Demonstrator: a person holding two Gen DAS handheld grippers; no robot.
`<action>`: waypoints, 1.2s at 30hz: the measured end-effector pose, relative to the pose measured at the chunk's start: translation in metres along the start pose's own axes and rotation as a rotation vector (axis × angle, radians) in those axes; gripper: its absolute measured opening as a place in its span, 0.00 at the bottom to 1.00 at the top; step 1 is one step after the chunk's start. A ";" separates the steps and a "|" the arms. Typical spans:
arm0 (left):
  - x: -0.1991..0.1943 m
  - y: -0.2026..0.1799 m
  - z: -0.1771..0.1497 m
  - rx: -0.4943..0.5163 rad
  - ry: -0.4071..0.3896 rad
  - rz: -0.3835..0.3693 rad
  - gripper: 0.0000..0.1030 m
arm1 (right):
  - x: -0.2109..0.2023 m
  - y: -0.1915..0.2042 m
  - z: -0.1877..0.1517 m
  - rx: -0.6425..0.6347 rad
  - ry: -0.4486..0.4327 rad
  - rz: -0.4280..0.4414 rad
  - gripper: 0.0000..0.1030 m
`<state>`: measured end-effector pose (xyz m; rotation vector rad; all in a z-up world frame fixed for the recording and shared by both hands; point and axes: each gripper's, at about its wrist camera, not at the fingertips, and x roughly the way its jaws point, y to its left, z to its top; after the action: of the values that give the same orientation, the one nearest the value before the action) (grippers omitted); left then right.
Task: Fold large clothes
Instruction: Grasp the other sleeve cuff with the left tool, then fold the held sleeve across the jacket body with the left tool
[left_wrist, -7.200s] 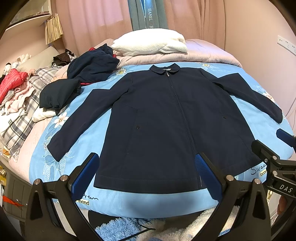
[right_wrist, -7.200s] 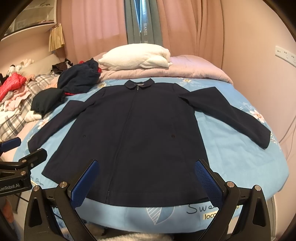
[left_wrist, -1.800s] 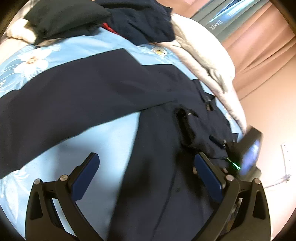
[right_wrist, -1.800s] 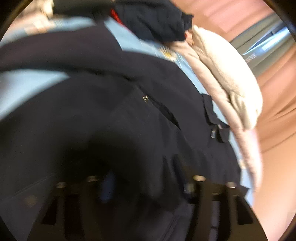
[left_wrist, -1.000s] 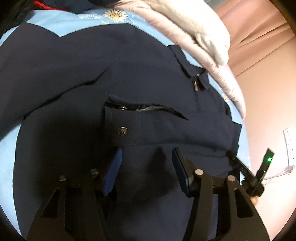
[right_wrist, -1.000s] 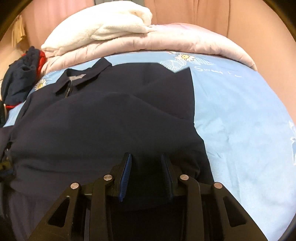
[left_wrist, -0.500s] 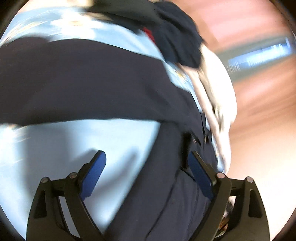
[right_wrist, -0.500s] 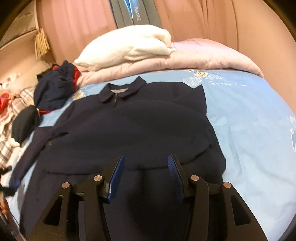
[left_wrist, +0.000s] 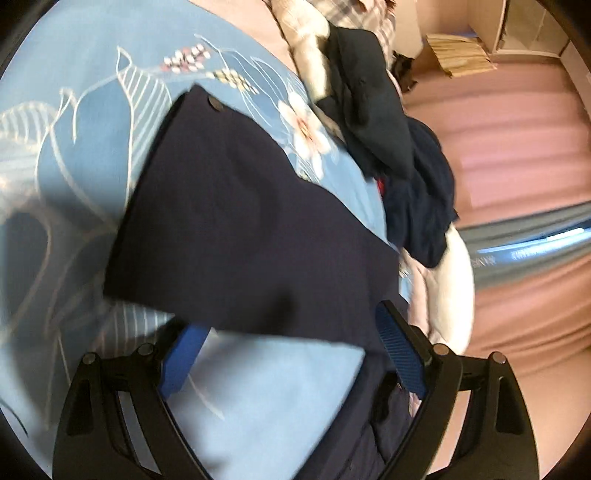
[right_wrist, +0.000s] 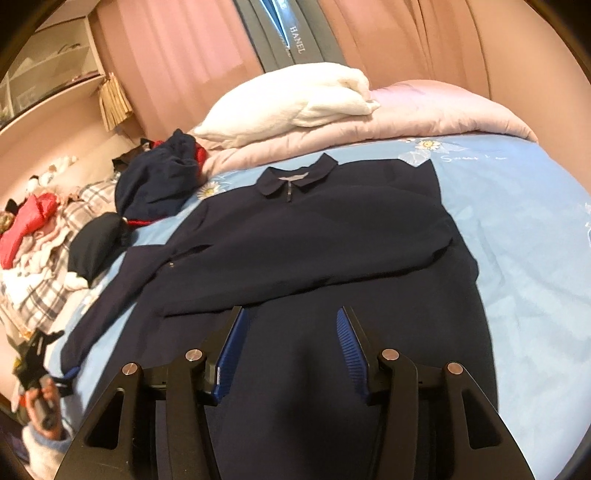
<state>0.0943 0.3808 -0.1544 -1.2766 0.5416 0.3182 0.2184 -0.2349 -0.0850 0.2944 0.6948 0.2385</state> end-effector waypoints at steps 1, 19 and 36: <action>0.000 0.000 0.003 0.001 -0.009 0.007 0.87 | 0.002 0.002 0.000 -0.002 0.001 -0.001 0.49; 0.002 -0.185 -0.014 0.684 -0.123 0.146 0.08 | 0.007 -0.004 -0.015 0.038 -0.029 0.021 0.50; 0.096 -0.363 -0.316 1.264 0.205 -0.072 0.12 | -0.047 -0.045 -0.044 0.144 -0.143 0.001 0.50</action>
<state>0.2958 -0.0272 0.0285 -0.0921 0.6916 -0.2267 0.1598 -0.2832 -0.1044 0.4453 0.5714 0.1662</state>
